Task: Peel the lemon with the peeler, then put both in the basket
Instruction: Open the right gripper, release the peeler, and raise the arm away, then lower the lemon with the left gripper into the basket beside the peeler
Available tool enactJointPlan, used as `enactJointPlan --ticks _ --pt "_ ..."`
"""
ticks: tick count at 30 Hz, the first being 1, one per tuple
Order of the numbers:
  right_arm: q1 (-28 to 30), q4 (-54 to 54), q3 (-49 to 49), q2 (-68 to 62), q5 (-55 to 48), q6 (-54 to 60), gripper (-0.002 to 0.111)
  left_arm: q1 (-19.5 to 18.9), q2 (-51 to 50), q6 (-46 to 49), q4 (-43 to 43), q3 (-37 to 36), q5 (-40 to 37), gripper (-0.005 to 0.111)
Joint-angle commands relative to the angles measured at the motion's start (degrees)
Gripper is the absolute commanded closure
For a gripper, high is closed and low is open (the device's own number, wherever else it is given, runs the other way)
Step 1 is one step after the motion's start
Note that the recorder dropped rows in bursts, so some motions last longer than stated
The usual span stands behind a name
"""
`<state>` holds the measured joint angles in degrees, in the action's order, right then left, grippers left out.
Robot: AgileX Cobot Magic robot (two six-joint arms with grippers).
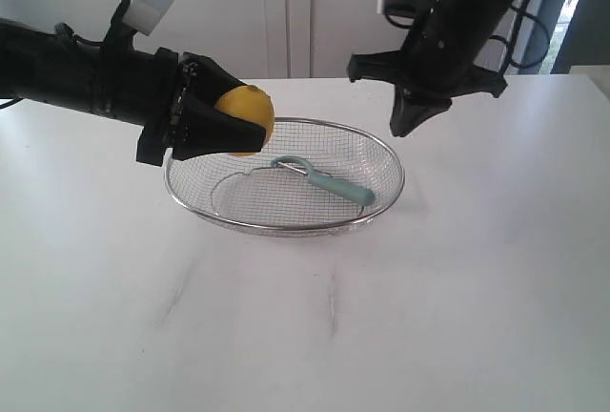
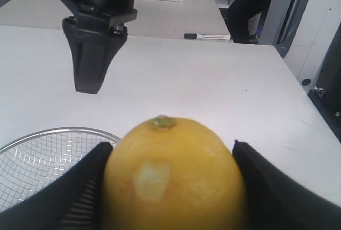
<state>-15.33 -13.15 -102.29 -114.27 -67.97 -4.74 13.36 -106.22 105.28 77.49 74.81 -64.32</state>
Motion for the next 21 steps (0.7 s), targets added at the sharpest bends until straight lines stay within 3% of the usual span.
enactJointPlan --ticks 1,7,21 --pt "4.9 0.6 -0.5 0.6 -2.0 -3.3 0.108 -0.1 0.8 -0.1 1.6 -0.2 -5.6 0.107" --pt "9.7 8.8 -0.5 0.6 -2.0 -9.2 0.108 -0.1 0.8 -0.1 1.6 -0.2 -5.6 0.107" --pt "10.2 10.4 -0.5 0.6 -2.0 -9.6 0.108 -0.1 0.8 -0.1 1.6 -0.2 -5.6 0.107"
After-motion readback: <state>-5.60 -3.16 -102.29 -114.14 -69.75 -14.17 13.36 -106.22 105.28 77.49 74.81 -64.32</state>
